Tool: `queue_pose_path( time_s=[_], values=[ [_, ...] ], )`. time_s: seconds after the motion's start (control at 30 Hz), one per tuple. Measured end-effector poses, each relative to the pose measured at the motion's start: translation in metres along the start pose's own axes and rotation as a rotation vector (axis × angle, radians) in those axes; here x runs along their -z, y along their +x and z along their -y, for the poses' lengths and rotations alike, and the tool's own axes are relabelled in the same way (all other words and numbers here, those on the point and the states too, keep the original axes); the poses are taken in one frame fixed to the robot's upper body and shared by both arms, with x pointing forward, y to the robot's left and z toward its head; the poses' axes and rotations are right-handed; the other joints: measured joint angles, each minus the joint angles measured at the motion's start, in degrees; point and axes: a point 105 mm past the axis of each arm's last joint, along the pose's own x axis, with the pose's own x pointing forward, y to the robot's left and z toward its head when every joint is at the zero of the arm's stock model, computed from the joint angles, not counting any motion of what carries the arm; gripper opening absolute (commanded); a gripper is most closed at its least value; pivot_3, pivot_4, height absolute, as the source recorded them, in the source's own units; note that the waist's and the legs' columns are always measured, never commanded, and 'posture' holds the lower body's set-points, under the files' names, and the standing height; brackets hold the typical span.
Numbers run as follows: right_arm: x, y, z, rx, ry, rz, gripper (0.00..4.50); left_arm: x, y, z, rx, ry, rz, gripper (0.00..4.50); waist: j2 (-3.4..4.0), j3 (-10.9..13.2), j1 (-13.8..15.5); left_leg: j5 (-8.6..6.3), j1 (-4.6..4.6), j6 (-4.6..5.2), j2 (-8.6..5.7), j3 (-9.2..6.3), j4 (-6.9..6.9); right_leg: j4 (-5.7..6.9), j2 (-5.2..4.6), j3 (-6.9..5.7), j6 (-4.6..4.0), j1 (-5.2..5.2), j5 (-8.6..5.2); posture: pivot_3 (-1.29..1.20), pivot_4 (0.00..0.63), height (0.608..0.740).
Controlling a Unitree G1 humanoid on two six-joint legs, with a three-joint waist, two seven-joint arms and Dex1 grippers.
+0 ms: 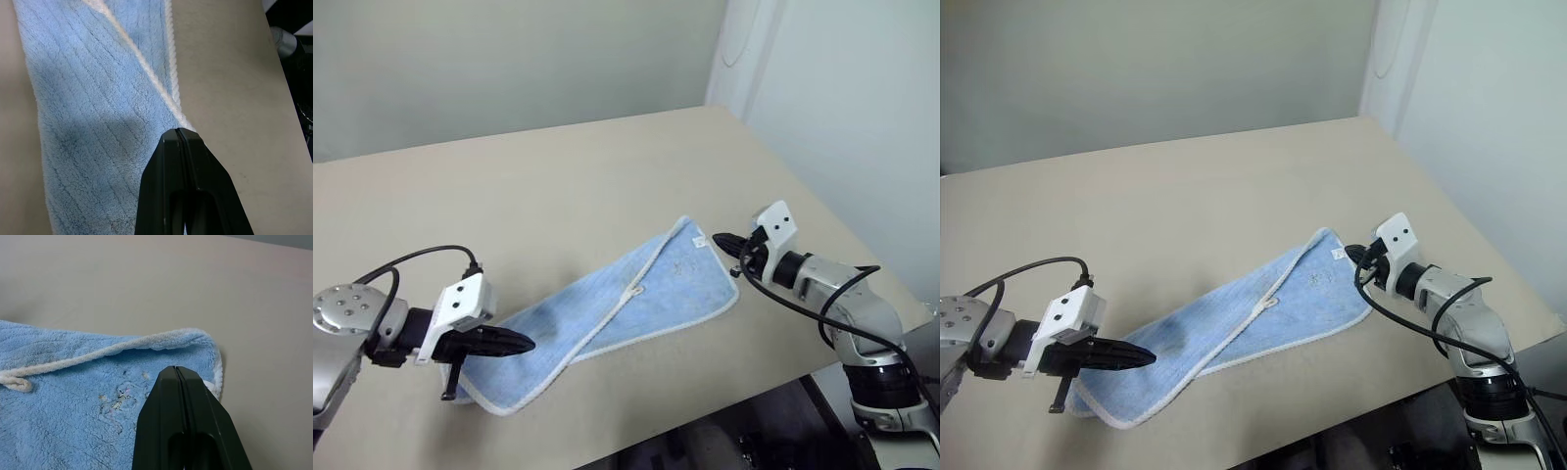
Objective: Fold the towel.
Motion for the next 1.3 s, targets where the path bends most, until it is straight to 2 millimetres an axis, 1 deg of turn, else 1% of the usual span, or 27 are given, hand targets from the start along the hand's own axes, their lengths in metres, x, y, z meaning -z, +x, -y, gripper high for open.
queue_pose_path(
  time_s=[0.3, 0.4, 0.5, 0.67, 0.77, 0.83, 1.07, 1.13, 1.2, 1.3],
  values=[
    [0.006, 0.001, -0.004, 0.012, 0.028, 0.007, 0.00, 0.002, 0.003, 0.012, 0.048, 0.001, -0.033, 0.02, 0.00, 0.0, 0.0, -0.01, 0.01, -0.02, 0.00, 0.00, 0.01, -0.02, 0.00, 0.00, 0.00, 0.01, 0.00, 0.00, 0.150, 0.740],
    [0.008, 0.002, -0.005, 0.025, 0.046, 0.011, 0.00, 0.005, 0.000, 0.014, 0.070, 0.015, -0.067, 0.02, 0.02, 0.0, -0.1, -0.01, 0.00, -0.02, 0.01, 0.00, 0.01, -0.02, 0.01, -0.01, 0.00, -0.01, 0.00, 0.00, 0.150, 0.740],
    [0.010, 0.002, -0.004, 0.029, 0.045, 0.005, 0.00, 0.003, -0.005, 0.011, 0.063, 0.042, -0.076, 0.02, 0.04, 0.0, -0.1, -0.04, -0.02, -0.06, 0.02, 0.00, 0.01, -0.03, 0.01, 0.00, 0.01, 0.00, -0.01, 0.00, 0.150, 0.740],
    [0.008, 0.003, 0.000, 0.046, 0.028, 0.009, 0.00, 0.002, -0.005, 0.007, 0.057, 0.096, -0.097, 0.02, 0.06, 0.0, -0.1, -0.04, -0.02, -0.06, 0.02, 0.00, 0.01, -0.03, 0.01, 0.00, 0.02, -0.02, -0.01, 0.00, 0.150, 0.740],
    [0.003, 0.009, 0.003, 0.053, 0.025, 0.033, 0.00, 0.009, -0.005, 0.003, 0.054, 0.110, -0.127, 0.02, 0.07, 0.0, -0.2, -0.02, 0.00, -0.04, 0.03, 0.00, -0.01, -0.02, 0.01, -0.01, 0.01, -0.04, -0.01, 0.00, 0.150, 0.740],
    [0.002, 0.015, -0.001, 0.042, 0.030, 0.047, 0.00, 0.015, -0.005, 0.000, 0.038, 0.112, -0.153, 0.02, 0.06, 0.0, -0.3, 0.00, -0.01, 0.01, 0.06, 0.00, -0.01, 0.01, 0.03, -0.03, 0.01, -0.06, -0.01, 0.00, 0.150, 0.740],
    [-0.006, 0.025, -0.007, 0.036, 0.034, 0.088, 0.00, 0.022, -0.006, -0.011, 0.022, 0.158, -0.189, 0.02, 0.16, -0.1, -0.2, 0.08, -0.01, 0.14, 0.07, 0.00, 0.00, 0.06, 0.02, -0.03, -0.03, -0.05, 0.02, 0.00, 0.150, 0.740],
    [-0.006, 0.027, -0.008, 0.041, 0.043, 0.094, 0.00, 0.025, -0.005, -0.010, 0.034, 0.153, -0.198, 0.39, 0.14, -0.1, -0.2, 0.08, -0.02, 0.14, 0.08, 0.00, 0.00, 0.07, 0.02, -0.03, -0.04, -0.05, 0.03, 0.00, 0.150, 0.740],
    [-0.003, 0.027, -0.010, 0.043, 0.052, 0.090, 0.00, 0.023, -0.004, -0.010, 0.047, 0.158, -0.195, 0.92, 0.14, -0.1, -0.2, 0.08, -0.04, 0.14, 0.07, 0.00, 0.00, 0.06, 0.02, -0.03, -0.04, -0.06, 0.03, 0.00, 0.150, 0.740],
    [-0.003, 0.027, -0.009, 0.044, 0.048, 0.094, 0.00, 0.017, -0.006, -0.015, 0.033, 0.181, -0.187, 0.92, 0.14, -0.1, -0.1, 0.06, -0.04, 0.11, 0.06, 0.00, 0.00, 0.06, 0.01, -0.03, -0.04, -0.04, 0.03, 0.00, 0.150, 0.740]
  ],
)
